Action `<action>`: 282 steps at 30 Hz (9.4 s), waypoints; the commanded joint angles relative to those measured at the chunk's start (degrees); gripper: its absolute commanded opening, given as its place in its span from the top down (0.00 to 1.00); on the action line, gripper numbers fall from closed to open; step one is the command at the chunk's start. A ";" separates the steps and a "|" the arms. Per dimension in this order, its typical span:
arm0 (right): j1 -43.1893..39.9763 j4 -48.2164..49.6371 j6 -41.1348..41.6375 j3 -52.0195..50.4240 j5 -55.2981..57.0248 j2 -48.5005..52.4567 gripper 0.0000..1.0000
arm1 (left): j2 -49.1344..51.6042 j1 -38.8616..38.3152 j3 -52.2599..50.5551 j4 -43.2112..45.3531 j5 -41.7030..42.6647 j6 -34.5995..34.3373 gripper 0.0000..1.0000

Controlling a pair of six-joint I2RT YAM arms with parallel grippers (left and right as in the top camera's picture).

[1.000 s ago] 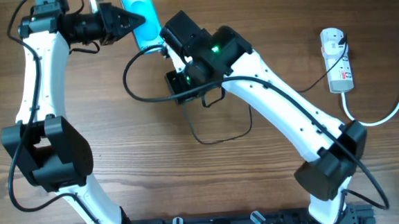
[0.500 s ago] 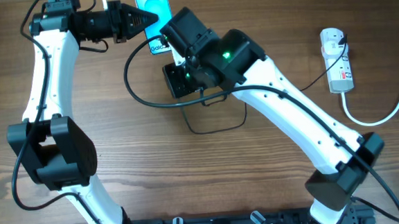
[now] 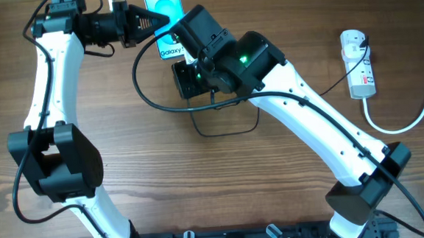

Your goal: Plug charger to phone and switch on socket

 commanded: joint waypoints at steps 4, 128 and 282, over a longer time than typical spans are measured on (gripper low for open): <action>-0.02 1.20 1.70 0.26 1.27 -1.07 0.96 | -1.53 0.13 0.83 -0.07 4.92 1.86 0.96; -1.70 5.86 -2.51 0.17 5.99 0.96 0.96 | -1.53 -2.86 0.83 -2.01 3.13 6.54 0.96; -70.90 5.70 -4.94 -9.60 -2.49 25.24 0.00 | -4.68 -14.40 -3.63 -1.55 -75.32 -13.66 0.00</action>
